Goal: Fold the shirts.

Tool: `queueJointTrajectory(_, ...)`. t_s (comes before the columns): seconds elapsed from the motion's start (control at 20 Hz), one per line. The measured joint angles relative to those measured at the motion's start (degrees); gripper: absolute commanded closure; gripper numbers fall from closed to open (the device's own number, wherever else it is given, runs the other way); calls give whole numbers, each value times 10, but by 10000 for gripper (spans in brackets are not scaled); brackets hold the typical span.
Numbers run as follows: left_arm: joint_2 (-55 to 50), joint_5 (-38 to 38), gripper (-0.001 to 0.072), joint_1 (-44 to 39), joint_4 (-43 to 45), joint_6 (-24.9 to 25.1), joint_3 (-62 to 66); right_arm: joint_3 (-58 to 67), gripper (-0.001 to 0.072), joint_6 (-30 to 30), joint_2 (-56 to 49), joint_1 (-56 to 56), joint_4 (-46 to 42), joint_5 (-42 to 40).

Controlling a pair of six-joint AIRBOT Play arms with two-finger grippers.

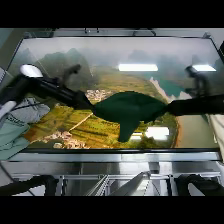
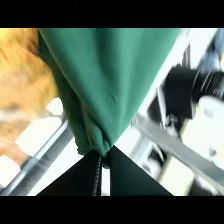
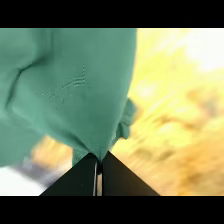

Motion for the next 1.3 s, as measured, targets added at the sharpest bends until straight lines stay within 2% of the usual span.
queueJointTrajectory(0.2,117,-3,685,87,-88,7,1,73,700,-8,90,-72,11,4)
queueJointTrajectory(0.35,193,-5,684,139,-157,27,2,111,700,-21,154,-90,30,-37)
queueJointTrajectory(0.55,269,-16,682,216,-194,40,2,131,698,-27,203,-98,41,-81)
queueJointTrajectory(0.8,283,-56,677,246,-189,43,-11,130,698,-47,145,-94,108,-16)
queueJointTrajectory(1.05,207,-38,673,186,-125,59,-100,101,697,-68,6,-45,165,43)
queueJointTrajectory(1.1,182,-26,548,173,-114,68,-118,96,685,-72,-28,-32,170,44)
queueJointTrajectory(1.15,157,-13,341,163,-112,72,-131,92,569,-76,-61,-22,174,44)
queueJointTrajectory(1.2,129,-2,183,156,-106,77,-142,90,439,-79,-92,-13,176,40)
queueJointTrajectory(1.25,101,3,35,151,-99,81,-147,89,378,-83,-125,-7,180,34)
queueJointTrajectory(1.3,74,4,-1,151,-99,85,-148,88,303,-87,-151,-5,181,29)
